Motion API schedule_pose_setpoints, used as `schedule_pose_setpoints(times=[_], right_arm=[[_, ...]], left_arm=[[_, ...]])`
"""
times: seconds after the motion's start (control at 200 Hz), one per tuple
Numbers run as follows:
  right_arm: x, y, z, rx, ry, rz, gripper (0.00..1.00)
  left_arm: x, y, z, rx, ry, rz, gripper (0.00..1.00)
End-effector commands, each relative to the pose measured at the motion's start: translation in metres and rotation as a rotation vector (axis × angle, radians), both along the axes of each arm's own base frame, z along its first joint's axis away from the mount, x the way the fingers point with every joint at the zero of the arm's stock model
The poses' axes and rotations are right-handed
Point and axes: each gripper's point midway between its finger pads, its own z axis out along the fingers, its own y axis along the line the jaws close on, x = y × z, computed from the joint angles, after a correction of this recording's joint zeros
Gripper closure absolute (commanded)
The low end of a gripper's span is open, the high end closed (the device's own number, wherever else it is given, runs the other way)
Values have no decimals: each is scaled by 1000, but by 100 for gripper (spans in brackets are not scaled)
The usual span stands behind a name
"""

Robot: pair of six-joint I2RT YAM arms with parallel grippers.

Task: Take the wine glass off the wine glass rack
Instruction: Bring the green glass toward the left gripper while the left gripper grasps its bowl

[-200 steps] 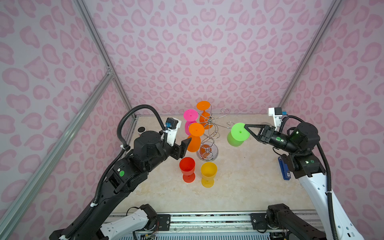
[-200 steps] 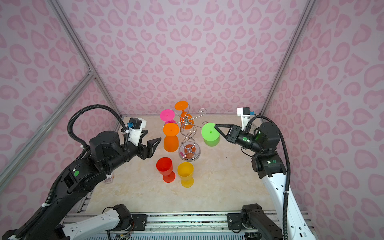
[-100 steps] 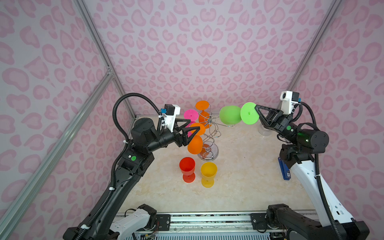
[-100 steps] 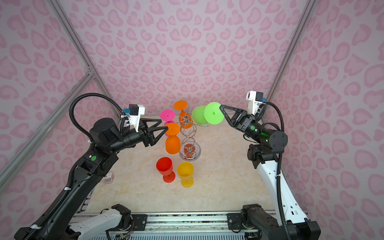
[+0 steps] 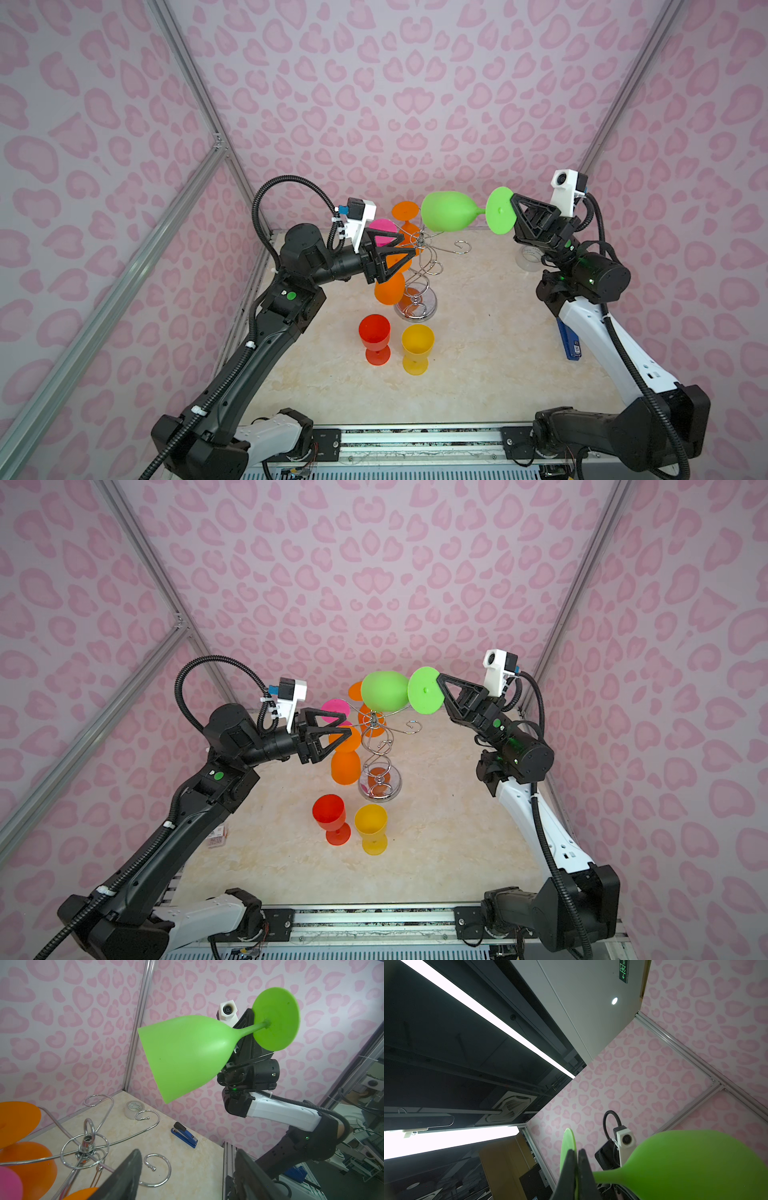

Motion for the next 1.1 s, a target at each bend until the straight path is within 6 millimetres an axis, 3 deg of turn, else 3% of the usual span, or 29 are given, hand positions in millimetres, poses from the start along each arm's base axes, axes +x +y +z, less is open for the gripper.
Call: schedule_pose_setpoints(times=[0.0,0.33,0.67,1.095], right_arm=[[-14,-1,11,49,-58,39,100],[-3,9,-1,89,-10,109,100],[7,26,-8,96,29,157,100],[41,23,-23,148,158,167,100]], left_arm=[[-4,-3,23,-53,-81,-40,28],[-10,-7,39,-115,-128,-114,28],[-8,-15,39,-146,-111,-153,29],[-22,-9,45,-171,-129,-151,70]])
